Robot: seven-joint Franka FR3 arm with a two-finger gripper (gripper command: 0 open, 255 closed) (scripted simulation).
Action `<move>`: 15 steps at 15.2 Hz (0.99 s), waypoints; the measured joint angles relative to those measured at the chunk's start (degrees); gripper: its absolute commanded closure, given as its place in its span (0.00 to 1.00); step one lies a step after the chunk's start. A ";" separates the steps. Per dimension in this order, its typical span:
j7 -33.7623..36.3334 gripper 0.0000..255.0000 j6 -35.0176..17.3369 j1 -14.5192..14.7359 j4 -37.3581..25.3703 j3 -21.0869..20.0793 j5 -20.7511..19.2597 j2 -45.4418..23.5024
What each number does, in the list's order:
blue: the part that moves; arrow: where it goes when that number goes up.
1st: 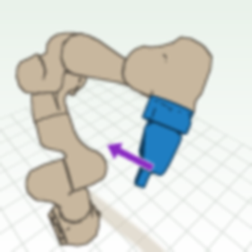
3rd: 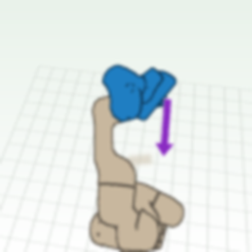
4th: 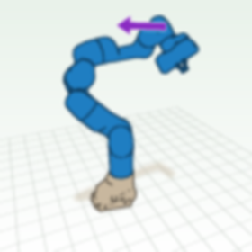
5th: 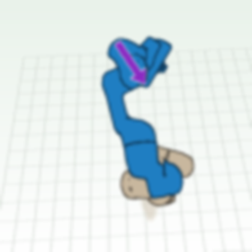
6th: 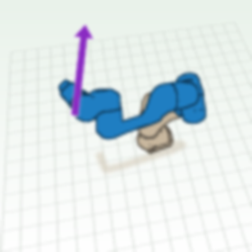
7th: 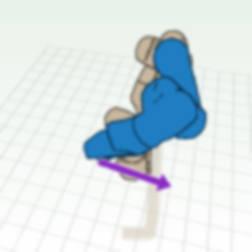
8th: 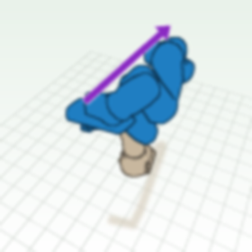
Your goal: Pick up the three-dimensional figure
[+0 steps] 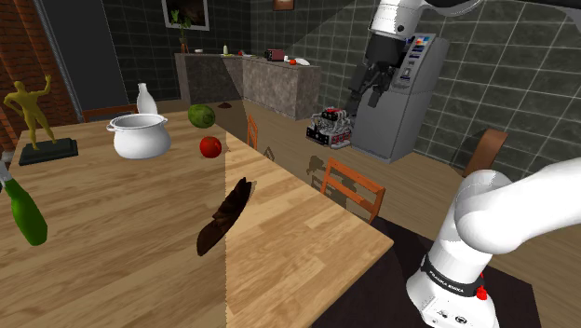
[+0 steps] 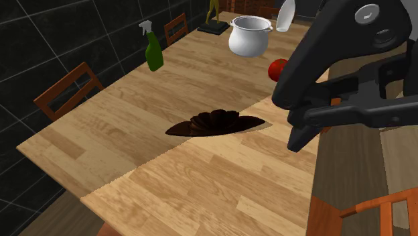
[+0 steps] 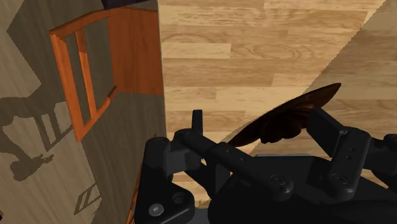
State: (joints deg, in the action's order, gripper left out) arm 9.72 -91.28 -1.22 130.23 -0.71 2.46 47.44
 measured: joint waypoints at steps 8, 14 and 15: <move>12.13 0.00 -10.61 -1.53 5.12 -8.08 2.29 -4.03; 24.97 0.00 -20.25 -4.15 4.98 -16.36 2.46 -12.57; 27.23 0.00 -21.87 -4.63 5.06 -17.78 2.24 -13.99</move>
State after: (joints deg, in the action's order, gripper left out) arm 36.95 -113.14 -5.86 135.29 -18.49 4.70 33.46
